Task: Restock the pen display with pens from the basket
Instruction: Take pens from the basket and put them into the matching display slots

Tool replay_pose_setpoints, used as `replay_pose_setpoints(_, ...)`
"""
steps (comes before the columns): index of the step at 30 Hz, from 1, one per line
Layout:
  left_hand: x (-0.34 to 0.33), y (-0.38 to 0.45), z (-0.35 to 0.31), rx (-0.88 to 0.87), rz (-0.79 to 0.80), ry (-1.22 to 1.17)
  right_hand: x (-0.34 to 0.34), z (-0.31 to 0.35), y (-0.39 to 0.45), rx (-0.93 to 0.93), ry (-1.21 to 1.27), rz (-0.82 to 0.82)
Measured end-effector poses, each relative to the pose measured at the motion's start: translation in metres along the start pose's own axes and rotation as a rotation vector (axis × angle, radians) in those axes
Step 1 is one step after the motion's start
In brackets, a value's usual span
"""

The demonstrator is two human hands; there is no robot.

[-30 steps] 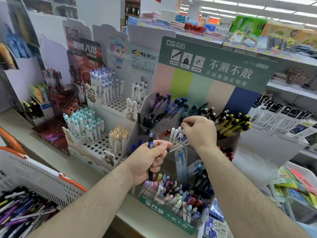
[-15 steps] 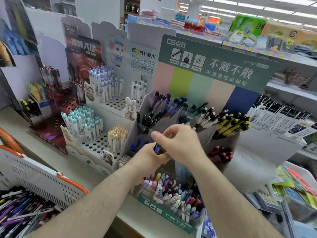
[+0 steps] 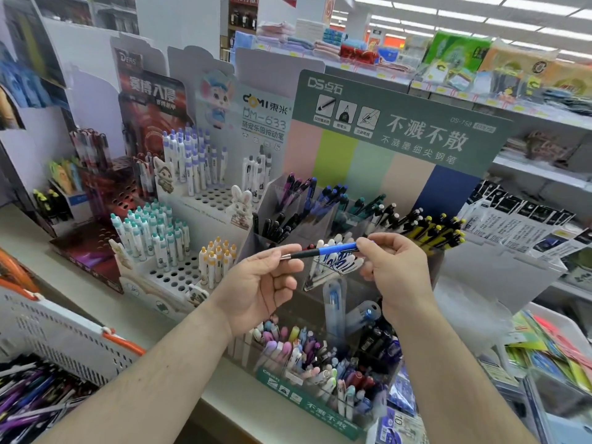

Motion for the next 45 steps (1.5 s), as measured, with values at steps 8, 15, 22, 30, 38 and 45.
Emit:
replay_pose_setpoints(8, -0.006, 0.013, -0.013, -0.066, 0.145, -0.189, -0.013, 0.030, -0.001, 0.256, 0.234, -0.065)
replay_pose_setpoints(15, 0.001, 0.019, -0.018, -0.038, 0.199, -0.143, -0.022, 0.096, 0.017, 0.857, -0.038, -0.246)
replay_pose_setpoints(22, 0.012, 0.019, -0.020, -0.017, 0.094, -0.115, -0.074, 0.083, 0.055, 0.928, -0.494, -0.117)
replay_pose_setpoints(30, 0.018, 0.006, -0.021, 0.006, -0.002, -0.028, -0.117, 0.057, 0.080, 0.501, -0.971, 0.055)
replay_pose_setpoints(38, 0.028, -0.008, -0.023, 0.007, -0.043, 0.083, -0.125, 0.057, 0.072, 0.479, -1.083, 0.084)
replay_pose_setpoints(45, 0.058, -0.028, -0.021, -0.002, -0.115, 0.152, -0.158, 0.021, -0.004, 0.653, -0.653, 0.202)
Point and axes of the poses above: each hand's wrist, its own y-axis towards the middle knuckle, its own x-axis out of the back of the hand, z = x × y, the point moved 6 cm from there along y, towards the middle knuckle, and after that the axes turned 13 degrees about y, right-handed, at the moved point
